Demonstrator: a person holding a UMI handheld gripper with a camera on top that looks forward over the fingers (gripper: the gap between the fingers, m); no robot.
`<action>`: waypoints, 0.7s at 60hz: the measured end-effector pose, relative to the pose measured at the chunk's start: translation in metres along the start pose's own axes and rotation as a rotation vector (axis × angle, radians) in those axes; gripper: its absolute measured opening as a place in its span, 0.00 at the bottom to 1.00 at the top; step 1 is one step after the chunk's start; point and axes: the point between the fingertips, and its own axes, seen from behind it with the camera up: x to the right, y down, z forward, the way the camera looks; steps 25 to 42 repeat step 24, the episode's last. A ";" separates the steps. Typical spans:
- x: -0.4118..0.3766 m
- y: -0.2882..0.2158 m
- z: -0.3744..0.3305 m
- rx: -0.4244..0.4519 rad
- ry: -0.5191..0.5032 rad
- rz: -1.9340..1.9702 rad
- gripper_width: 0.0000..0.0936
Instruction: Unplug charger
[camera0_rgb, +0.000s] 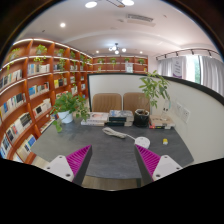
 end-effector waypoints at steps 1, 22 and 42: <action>-0.002 0.002 -0.001 -0.001 -0.003 -0.006 0.91; -0.001 0.026 -0.005 -0.035 0.009 -0.013 0.91; -0.002 0.029 -0.006 -0.040 0.009 -0.009 0.91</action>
